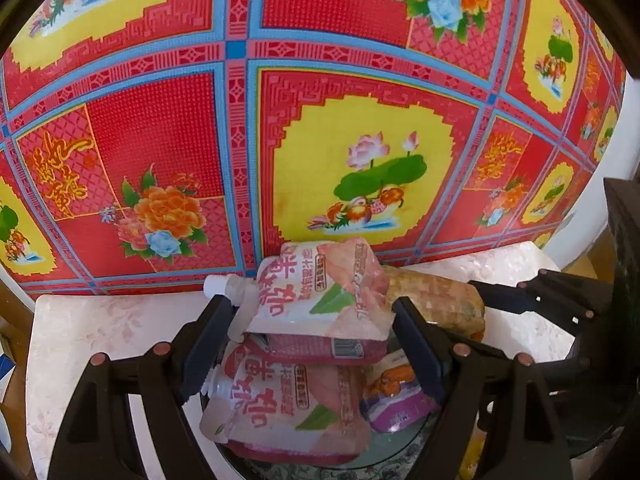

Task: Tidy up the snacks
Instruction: 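Lower the pink pouch onto the plate and open the left gripper, then place the wrapped bread roll onto the plate with the right gripper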

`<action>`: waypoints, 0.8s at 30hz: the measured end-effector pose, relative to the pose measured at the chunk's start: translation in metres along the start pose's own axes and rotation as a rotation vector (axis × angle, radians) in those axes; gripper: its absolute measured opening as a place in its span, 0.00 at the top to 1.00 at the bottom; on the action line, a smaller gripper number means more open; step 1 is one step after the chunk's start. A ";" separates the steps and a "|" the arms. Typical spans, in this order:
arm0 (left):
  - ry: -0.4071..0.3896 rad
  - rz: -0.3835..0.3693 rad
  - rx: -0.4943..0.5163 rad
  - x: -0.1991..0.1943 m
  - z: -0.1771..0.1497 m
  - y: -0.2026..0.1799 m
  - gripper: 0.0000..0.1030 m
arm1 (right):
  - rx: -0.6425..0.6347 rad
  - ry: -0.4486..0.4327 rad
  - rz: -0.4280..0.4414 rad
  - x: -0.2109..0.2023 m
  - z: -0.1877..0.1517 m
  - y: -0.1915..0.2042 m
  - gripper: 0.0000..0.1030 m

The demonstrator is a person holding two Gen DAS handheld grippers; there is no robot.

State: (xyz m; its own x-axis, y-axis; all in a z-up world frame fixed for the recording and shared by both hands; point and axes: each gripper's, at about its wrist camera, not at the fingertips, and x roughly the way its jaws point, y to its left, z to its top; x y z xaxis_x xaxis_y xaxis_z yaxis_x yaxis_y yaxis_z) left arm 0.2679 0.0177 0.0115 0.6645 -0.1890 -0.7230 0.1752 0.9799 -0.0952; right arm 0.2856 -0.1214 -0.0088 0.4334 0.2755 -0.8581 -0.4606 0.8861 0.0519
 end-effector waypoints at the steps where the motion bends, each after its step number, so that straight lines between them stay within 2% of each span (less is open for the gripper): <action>1: 0.002 0.000 -0.001 0.001 -0.001 0.000 0.17 | -0.004 0.000 0.002 0.001 0.002 0.001 0.51; 12: 0.023 -0.002 0.005 0.013 -0.001 -0.001 0.16 | 0.012 -0.009 0.025 0.014 0.013 0.010 0.50; 17: 0.029 0.021 0.023 0.020 0.001 -0.010 0.14 | 0.040 -0.017 0.041 0.007 0.011 0.000 0.47; 24: 0.004 0.029 0.022 0.003 0.008 -0.017 0.12 | 0.070 -0.040 0.045 -0.008 0.008 -0.010 0.46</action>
State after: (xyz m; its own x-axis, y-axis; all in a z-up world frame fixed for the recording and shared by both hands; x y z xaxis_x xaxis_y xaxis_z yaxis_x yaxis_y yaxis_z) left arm 0.2727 0.0003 0.0161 0.6666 -0.1603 -0.7280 0.1719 0.9833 -0.0592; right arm 0.2926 -0.1291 0.0015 0.4453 0.3289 -0.8328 -0.4256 0.8961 0.1263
